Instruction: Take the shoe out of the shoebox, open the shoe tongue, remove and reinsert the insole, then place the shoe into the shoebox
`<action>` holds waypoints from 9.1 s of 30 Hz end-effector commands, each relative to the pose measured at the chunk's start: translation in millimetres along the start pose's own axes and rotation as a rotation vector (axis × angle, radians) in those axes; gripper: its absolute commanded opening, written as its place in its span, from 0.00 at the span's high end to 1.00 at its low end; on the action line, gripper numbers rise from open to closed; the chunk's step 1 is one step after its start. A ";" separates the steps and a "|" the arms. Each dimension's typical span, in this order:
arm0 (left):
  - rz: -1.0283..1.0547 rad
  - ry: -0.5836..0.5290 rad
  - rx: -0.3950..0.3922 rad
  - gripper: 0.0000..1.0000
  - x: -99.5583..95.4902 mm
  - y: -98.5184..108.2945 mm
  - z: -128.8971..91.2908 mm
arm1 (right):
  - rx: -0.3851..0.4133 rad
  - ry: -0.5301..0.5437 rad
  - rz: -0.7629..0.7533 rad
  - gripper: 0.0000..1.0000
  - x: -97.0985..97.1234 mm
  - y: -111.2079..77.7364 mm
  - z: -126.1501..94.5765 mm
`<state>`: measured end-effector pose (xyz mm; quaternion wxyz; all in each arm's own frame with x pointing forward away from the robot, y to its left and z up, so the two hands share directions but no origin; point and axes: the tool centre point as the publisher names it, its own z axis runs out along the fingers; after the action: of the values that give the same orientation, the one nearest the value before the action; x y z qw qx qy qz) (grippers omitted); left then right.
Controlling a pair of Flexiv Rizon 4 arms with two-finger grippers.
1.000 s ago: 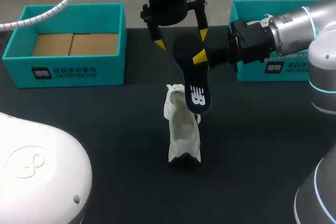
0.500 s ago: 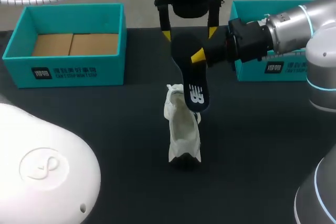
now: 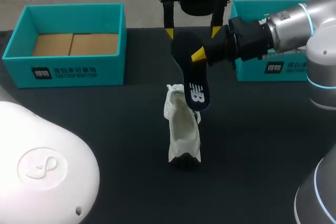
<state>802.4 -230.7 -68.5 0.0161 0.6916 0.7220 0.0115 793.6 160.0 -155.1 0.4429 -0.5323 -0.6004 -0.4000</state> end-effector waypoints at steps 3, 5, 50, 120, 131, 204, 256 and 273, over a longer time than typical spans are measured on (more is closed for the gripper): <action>-0.010 -0.030 -0.010 0.00 7.3 -1.4 2.0 | -0.001 -0.002 0.000 1.00 0.3 0.5 0.8; -0.014 -0.050 -0.022 0.00 9.7 -2.3 2.0 | -0.003 -0.001 0.001 1.00 0.4 0.5 1.0; 0.086 -0.996 -0.089 0.00 64.8 -20.3 0.4 | -0.045 0.008 0.026 1.00 -2.1 -5.9 -8.1; -0.054 -1.620 -0.216 0.67 11.5 5.0 29.0 | -0.060 0.164 0.038 1.00 58.1 -20.3 -7.4; -0.065 -1.619 -0.207 0.90 11.3 3.6 32.8 | -0.053 0.167 0.034 1.00 58.6 -20.3 -5.5; -0.151 -1.599 -0.018 1.00 26.0 -13.9 58.4 | -0.302 -0.204 -0.012 0.00 -47.3 -81.4 -120.7; -0.447 -1.508 0.657 1.00 36.3 -94.5 65.4 | -0.347 -0.220 0.016 0.00 -76.6 -125.1 -149.4; -0.505 -1.452 0.771 1.00 36.7 -111.7 74.0 | -0.347 -0.220 0.016 0.00 -76.6 -125.1 -149.4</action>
<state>692.9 -199.1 -146.8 0.2397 0.3034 0.6180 -0.6845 689.6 -19.1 -187.0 0.2810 -0.6447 -0.5634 -0.4337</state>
